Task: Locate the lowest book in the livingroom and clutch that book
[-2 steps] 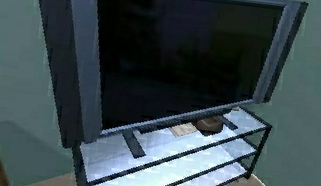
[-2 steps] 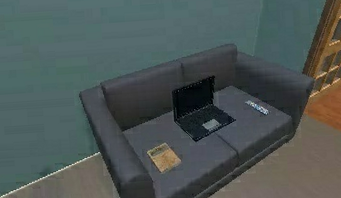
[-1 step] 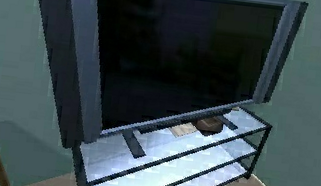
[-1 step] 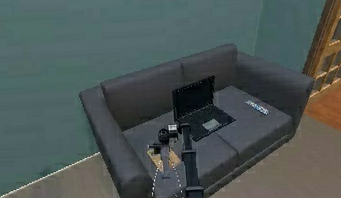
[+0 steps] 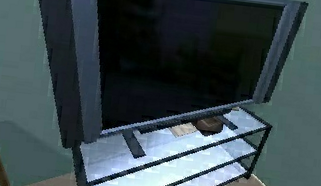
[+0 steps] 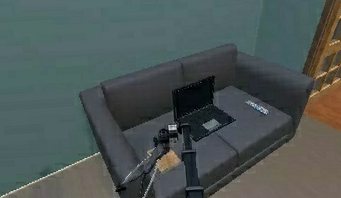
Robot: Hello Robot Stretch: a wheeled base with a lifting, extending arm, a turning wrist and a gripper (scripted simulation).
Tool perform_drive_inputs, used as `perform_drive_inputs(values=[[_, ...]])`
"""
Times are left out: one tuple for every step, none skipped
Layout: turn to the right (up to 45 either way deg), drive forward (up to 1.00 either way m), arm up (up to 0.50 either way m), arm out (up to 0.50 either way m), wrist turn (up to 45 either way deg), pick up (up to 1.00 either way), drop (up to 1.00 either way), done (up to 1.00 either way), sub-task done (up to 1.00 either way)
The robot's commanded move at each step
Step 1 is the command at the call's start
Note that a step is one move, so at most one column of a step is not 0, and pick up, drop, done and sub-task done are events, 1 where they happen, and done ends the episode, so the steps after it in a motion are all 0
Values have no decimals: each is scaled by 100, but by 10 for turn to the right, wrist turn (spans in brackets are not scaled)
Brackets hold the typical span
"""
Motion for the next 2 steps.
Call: perform_drive_inputs(values=[[0, 0, 0, 0, 450, 0, 0, 0, 0], [0, 0, 0, 0, 450, 0, 0, 0, 0]])
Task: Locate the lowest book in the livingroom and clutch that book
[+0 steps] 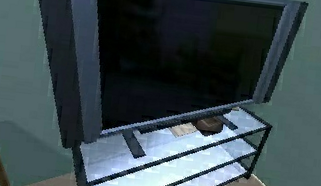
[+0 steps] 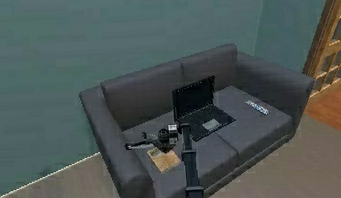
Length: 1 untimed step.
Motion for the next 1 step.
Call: perform_drive_inputs(values=[[0, 0, 0, 0, 300, 0, 0, 0, 0]])
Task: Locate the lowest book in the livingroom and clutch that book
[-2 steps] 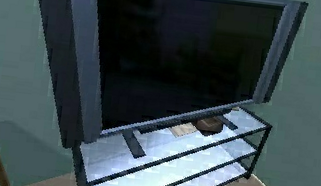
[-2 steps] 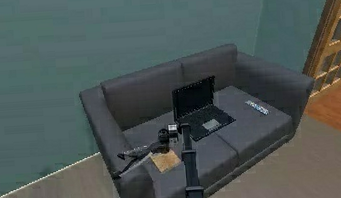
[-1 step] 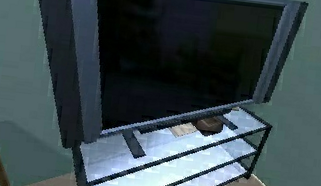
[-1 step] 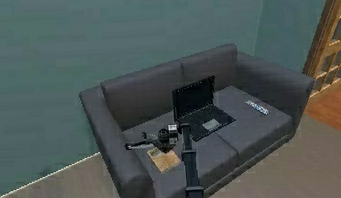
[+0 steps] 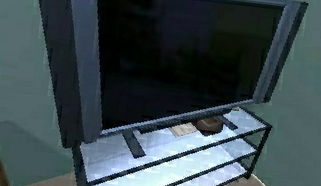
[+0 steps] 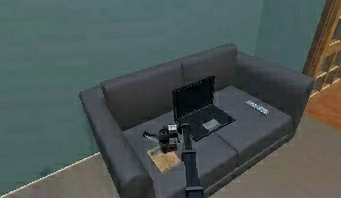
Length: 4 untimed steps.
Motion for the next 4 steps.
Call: perform_drive_inputs(values=[[0, 0, -30, 0, 0, 0, 0, 0, 0], [0, 0, 0, 0, 0, 100, 0, 0, 0], [0, 0, 10, 0, 0, 0, 0, 0, 0], [0, 0, 0, 0, 0, 0, 0, 100, 0]])
